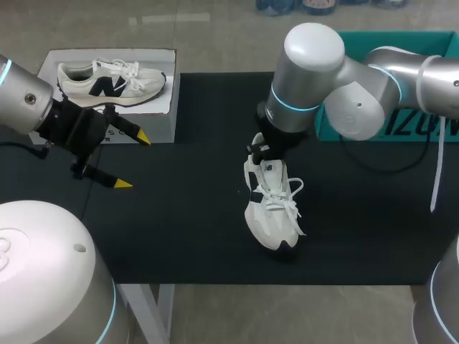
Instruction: Take the shoe out of the shoebox, open the shoe tongue, remove and reinsert the insole, then place the shoe into the shoebox
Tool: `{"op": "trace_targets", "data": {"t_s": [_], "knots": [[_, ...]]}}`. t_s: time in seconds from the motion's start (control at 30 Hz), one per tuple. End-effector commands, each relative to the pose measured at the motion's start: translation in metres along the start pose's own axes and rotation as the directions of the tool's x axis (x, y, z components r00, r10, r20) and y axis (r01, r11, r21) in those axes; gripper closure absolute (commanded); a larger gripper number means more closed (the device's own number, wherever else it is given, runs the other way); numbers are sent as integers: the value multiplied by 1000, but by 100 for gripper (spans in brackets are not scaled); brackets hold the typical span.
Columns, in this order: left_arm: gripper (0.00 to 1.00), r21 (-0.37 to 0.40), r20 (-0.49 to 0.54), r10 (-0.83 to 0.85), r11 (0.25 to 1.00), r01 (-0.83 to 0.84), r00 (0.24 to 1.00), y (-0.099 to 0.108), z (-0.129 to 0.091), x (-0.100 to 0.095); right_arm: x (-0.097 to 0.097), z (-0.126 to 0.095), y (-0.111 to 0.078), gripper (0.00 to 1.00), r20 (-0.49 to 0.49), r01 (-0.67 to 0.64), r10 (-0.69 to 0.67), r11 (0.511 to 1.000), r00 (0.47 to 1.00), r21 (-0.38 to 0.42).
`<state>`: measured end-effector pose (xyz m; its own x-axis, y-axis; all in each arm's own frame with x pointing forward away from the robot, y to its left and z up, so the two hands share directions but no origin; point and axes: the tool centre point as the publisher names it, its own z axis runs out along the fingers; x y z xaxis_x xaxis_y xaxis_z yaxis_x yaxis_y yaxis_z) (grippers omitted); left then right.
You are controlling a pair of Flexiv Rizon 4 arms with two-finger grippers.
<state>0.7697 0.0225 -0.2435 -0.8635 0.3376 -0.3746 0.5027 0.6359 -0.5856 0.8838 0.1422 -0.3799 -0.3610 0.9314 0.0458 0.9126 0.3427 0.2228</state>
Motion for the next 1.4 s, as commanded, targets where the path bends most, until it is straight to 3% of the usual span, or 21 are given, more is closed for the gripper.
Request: {"op": "trace_targets", "data": {"t_s": [0.03, 0.23, 0.53, 0.87, 0.97, 1.0, 1.1, 1.13, 1.4], "knots": [[0, -3, -3, 0, 1000, 0, 1000, 0, 0, 0, 4, 0, 7, 100, 1, -17, 17, 999, 1000, 35], [0, -3, -3, 0, 1000, 0, 1000, 0, 0, 0, 7, -20, 5, 100, 11, -67, 66, 993, 998, 94], [0, -3, -3, 0, 1000, 0, 1000, 0, 0, 0, 12, -29, -5, 100, -11, -116, 119, 981, 993, 158], [0, -3, -3, 0, 1000, 0, 1000, 0, 0, 0, 25, -6, -12, 100, -19, -102, 108, 976, 994, 191], [0, -3, -3, 0, 1000, 0, 1000, 0, 0, 0, 21, -2, -11, 100, 2, -125, 127, 972, 992, 199], [0, -3, -3, 0, 1000, 0, 1000, 0, 0, 0, 19, -1, -12, 91, 9, -132, 133, 971, 991, 199], [0, -3, -3, 0, 1000, 0, 1000, 0, 0, 0, 13, 1, -13, 37, 3, -143, 146, 968, 989, 206], [0, -3, -3, 0, 1000, 0, 1000, 0, 0, 0, 11, 3, -14, 2, 4, -144, 147, 967, 989, 208], [0, -3, -3, 0, 1000, 0, 1000, 0, 0, 0, 10, 2, -21, 0, 3, -139, 141, 966, 990, 219]]}}
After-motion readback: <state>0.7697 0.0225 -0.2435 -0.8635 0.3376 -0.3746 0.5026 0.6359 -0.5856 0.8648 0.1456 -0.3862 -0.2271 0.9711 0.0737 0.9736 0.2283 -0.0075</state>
